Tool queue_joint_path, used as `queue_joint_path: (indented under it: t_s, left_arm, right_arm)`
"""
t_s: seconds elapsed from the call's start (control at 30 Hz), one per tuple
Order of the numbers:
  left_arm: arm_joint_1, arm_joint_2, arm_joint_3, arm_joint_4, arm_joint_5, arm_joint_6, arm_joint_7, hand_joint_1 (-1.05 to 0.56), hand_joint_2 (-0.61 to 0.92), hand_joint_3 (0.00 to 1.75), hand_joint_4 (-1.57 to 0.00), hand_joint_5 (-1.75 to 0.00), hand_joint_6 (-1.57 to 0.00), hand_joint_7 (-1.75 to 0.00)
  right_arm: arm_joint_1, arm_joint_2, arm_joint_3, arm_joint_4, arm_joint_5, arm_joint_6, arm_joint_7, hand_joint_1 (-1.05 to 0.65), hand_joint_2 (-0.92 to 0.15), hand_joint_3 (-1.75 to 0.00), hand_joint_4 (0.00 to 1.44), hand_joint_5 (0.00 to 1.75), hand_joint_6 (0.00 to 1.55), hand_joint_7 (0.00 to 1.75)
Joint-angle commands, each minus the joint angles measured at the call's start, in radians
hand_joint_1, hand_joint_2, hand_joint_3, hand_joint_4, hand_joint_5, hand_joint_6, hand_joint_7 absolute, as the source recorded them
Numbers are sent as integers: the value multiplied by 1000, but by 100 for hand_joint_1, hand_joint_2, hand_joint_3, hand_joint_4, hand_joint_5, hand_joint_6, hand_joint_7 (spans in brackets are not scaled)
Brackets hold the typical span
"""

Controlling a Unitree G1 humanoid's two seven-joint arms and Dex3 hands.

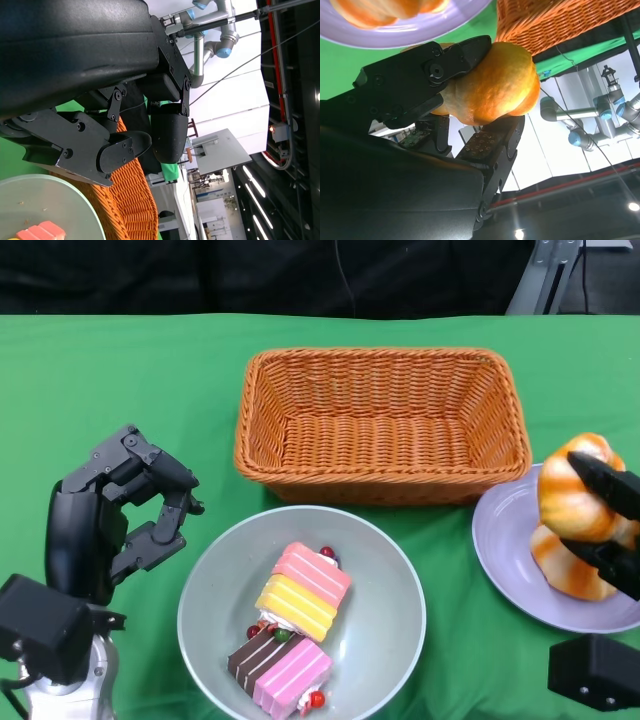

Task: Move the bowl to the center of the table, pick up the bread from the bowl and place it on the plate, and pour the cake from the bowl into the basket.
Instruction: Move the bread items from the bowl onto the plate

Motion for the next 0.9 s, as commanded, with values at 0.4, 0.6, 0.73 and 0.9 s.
queue_joint_path:
  t_s: [0.4,0.6,0.73,0.9]
  left_arm:
    - [5,13,12,-29,-19,2,-5,-6,74,79,-76,-157,-75,-140]
    - [9,11,12,-36,-23,1,-8,-4,75,79,-76,-156,-74,-139]
    - [12,12,11,-40,-20,2,-9,-6,76,76,-76,-156,-75,-139]
    - [14,11,10,-40,-3,-2,5,-6,76,76,-76,-156,-75,-140]
  right_arm:
    - [-51,-31,37,101,5,-21,93,-15,-90,0,85,110,123,4]
    - [-70,-49,73,143,-15,-20,131,-16,-91,-1,85,110,122,3]
    - [-93,-42,101,190,-40,-21,109,-15,-90,0,87,110,123,4]
    - [-128,-32,139,241,-49,-23,107,-17,-89,0,87,109,122,3]
